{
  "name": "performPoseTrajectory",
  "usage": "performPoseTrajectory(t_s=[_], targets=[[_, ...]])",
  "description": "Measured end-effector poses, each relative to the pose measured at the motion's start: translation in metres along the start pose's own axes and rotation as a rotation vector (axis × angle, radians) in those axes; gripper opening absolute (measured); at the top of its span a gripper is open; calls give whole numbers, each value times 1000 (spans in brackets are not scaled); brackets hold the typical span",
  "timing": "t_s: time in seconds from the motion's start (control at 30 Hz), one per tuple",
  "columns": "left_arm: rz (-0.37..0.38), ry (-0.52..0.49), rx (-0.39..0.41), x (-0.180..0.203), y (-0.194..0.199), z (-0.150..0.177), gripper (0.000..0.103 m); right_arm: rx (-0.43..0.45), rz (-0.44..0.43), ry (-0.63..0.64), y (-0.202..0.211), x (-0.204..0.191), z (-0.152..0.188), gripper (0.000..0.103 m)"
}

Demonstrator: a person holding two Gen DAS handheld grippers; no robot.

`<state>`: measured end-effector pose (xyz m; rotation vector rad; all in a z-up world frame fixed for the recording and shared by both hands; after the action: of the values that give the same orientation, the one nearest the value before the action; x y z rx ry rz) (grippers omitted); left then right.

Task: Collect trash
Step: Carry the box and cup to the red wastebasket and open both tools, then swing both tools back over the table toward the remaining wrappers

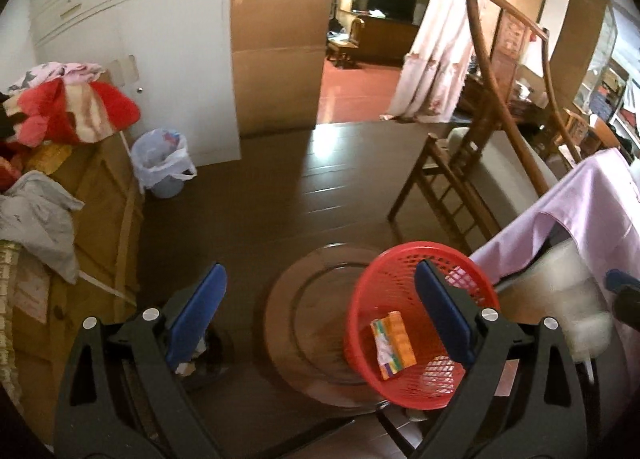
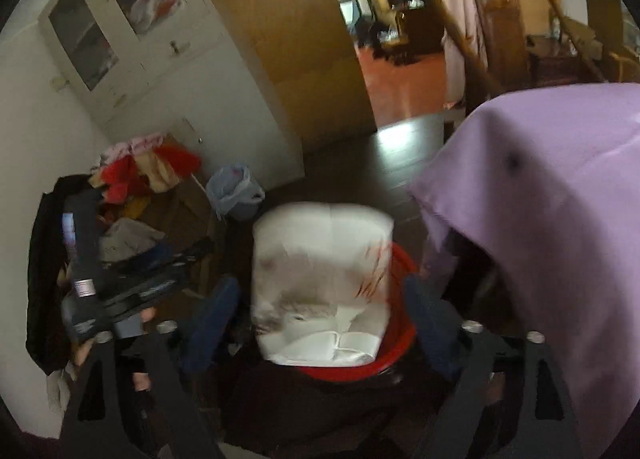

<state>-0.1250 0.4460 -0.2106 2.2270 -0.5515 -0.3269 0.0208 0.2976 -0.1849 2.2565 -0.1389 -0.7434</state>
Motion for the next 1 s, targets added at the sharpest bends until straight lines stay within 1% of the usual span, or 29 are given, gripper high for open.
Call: performPoseTrajectory(t_s=[0.1,0.17,0.23,0.27,0.37,0.47,0.63,0.8,0.9,0.93,0.97,1.0], targets=[[-8,-10,15,-3,8,-4,93,19,-32,-42,6,5,0,86],[-6,-21,28,0,17,-6,94,69,-24,-53,25,7,-3,86],[4,-30,45,4,26,-8,94,120,-9,-67,48,15,-2,87],[13,-32,52,7,30,-9,94,159,-3,-84,66,18,-1,88],[66,-48,74,27,51,-7,94,238,11,-116,111,33,10,90],[111,-78,99,48,71,-3,94,310,53,-129,157,44,26,92],[191,-185,168,108,120,12,95,446,144,-149,249,66,68,94],[283,-306,219,173,169,38,96,582,250,-200,339,98,120,97],[335,-373,227,211,192,54,96,656,309,-247,388,118,151,97],[358,-398,224,226,199,61,96,675,328,-259,398,122,158,97],[379,-420,220,239,205,66,96,703,358,-277,416,130,169,97],[416,-452,211,261,213,74,96,731,390,-299,434,139,181,97]])
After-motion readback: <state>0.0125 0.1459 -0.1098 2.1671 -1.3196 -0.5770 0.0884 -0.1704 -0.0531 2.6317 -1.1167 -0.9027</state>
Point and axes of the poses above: each gripper's, at about its wrist camera, not at the fingertips, and y roughly against the way its jaws point, x to its right, z to its underside, the point moved 7 cm from there along -y, roughly the way its jaws point, and after that the axes turned 11 degrees about -z, right-handed, at the moved point
